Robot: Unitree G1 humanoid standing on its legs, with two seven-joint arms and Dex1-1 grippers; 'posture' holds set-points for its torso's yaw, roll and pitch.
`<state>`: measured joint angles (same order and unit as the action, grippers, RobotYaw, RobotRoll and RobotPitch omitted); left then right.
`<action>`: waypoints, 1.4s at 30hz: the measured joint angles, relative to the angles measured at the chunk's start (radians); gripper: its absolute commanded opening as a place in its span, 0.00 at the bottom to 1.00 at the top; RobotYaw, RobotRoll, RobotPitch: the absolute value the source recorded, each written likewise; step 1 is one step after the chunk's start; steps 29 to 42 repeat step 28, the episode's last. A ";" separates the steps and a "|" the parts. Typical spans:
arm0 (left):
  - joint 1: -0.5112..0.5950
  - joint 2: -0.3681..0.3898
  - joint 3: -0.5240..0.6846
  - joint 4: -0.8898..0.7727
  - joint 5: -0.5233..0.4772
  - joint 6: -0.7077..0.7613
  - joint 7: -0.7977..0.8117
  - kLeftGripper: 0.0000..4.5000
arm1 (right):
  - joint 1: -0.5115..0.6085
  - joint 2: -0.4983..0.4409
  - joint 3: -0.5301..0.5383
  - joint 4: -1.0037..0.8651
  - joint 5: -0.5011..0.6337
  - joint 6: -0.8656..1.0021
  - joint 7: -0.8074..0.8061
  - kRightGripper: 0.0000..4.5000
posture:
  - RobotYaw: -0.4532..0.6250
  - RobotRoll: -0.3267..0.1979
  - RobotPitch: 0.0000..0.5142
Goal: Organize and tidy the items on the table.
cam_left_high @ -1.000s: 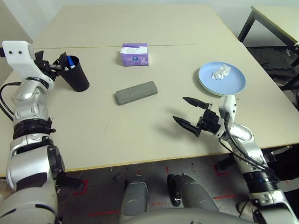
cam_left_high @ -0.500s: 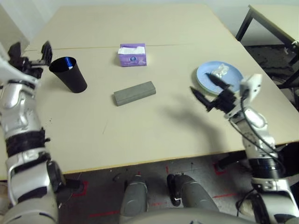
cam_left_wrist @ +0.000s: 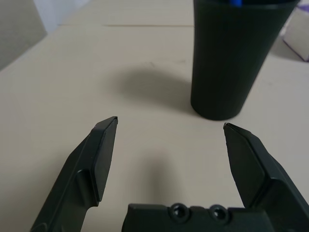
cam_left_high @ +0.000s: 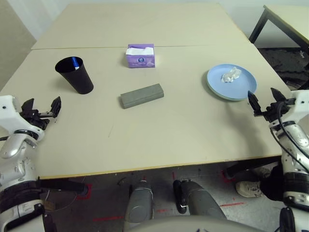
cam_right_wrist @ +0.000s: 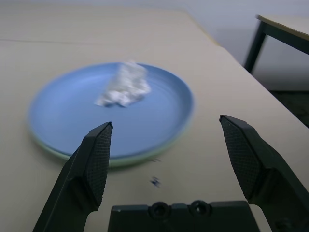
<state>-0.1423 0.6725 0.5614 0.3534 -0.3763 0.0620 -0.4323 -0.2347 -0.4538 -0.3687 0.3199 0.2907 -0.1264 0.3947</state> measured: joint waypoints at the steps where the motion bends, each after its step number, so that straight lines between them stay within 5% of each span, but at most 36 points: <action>1: 0.001 0.000 0.000 0.000 0.001 -0.002 -0.003 0.99 | 0.000 -0.002 -0.007 0.016 0.000 -0.009 -0.004 1.00 | 0.45 0.62 0.33; 42: 0.041 0.045 0.008 -0.084 -0.001 0.047 -0.004 0.99 | -0.017 0.041 0.046 -0.018 -0.022 -0.055 0.003 1.00 | 0.48 0.62 0.38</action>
